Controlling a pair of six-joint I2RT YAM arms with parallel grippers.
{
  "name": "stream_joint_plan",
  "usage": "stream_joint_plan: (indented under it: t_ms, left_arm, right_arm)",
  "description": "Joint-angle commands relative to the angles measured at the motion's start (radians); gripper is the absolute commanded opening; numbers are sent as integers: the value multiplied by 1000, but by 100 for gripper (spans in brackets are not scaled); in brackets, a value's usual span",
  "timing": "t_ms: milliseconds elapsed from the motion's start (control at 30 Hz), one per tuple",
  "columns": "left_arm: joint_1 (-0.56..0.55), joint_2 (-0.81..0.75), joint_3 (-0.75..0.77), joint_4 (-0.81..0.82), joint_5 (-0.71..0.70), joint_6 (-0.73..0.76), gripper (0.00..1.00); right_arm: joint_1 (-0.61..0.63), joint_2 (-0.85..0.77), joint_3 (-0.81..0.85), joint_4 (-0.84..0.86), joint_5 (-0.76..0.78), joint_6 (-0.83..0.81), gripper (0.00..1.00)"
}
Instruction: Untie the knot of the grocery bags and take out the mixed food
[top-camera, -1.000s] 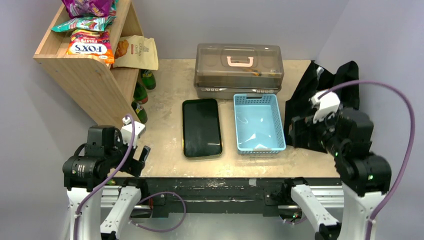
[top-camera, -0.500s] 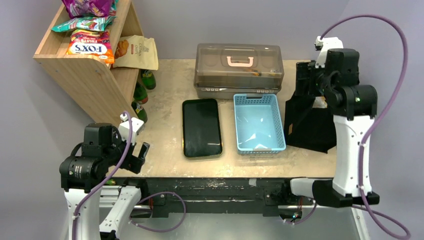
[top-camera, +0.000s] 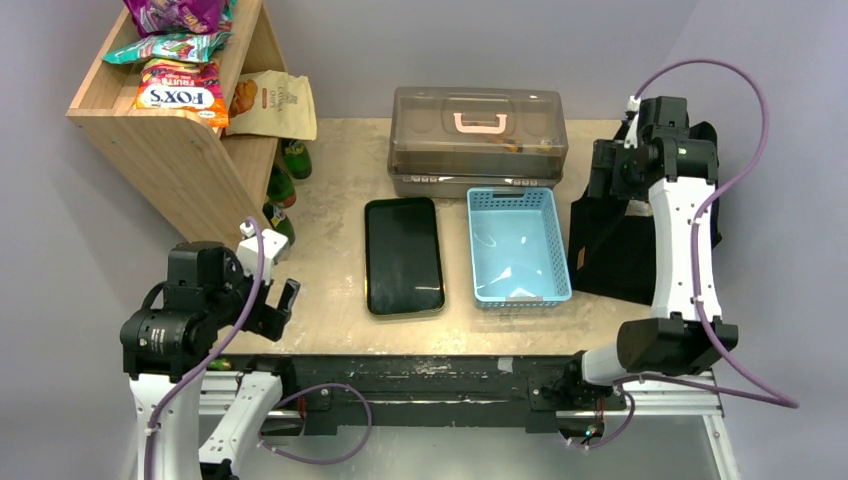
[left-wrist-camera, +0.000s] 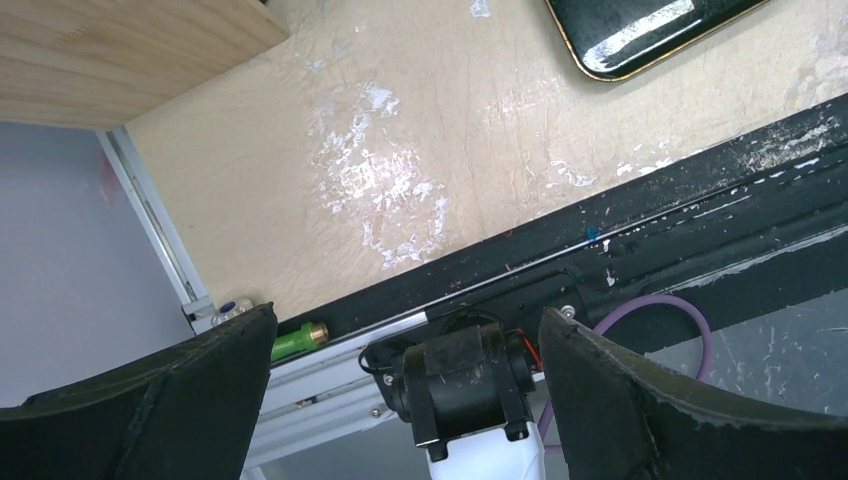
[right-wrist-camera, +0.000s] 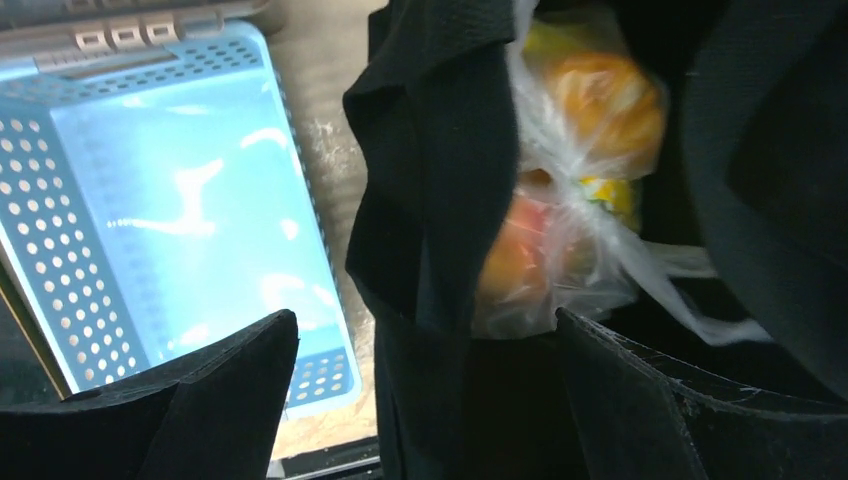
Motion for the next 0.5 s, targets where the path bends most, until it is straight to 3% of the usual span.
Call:
stream_joint_plan:
  t_ms: [0,200,267,300,400,467]
  left_arm:
    - [7,25,-2,49,26,-9,100]
    - [7,29,-6,57,14,8,100]
    - [7,33,-10,60,12,12,100]
    - [7,34,-10,59,14,14,100]
    - [7,41,-10,68,18,15,100]
    - [7,49,-7,72,32,9,100]
  right_arm:
    - [-52,29,-82,71,-92,8,94]
    - [-142,80,-213,112,-160,-66,73]
    - [-161,80,-209,105,-183,-83,54]
    - [-167,73,-199,98,-184,-89,33]
    - [-177,30,-132,90,-201,-100,0]
    - [-178,-18,-79,119,-189,-101,0]
